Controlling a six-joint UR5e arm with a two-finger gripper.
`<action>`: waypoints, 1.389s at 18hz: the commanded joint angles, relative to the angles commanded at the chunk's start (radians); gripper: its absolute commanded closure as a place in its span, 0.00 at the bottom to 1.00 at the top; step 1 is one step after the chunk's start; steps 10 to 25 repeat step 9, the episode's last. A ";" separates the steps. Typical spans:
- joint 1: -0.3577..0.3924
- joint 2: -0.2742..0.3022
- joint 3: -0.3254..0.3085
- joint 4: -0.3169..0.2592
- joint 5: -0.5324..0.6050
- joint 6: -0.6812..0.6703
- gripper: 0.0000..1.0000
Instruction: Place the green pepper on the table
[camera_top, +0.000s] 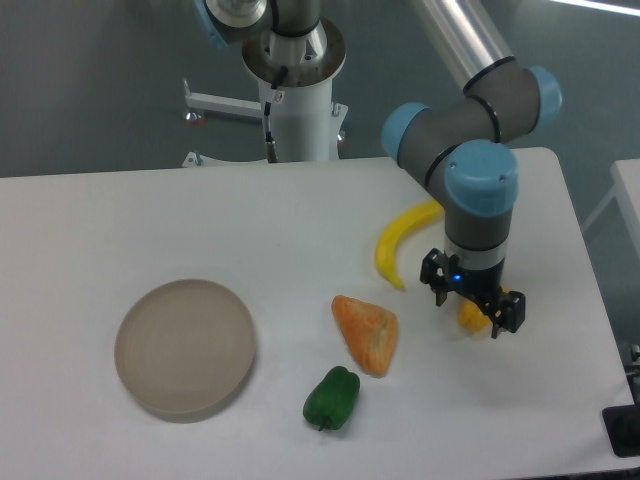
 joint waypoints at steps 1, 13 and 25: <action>0.002 0.002 0.000 0.000 0.001 0.000 0.01; -0.002 -0.003 -0.002 0.008 0.006 0.000 0.01; -0.002 -0.003 -0.002 0.008 0.006 0.000 0.01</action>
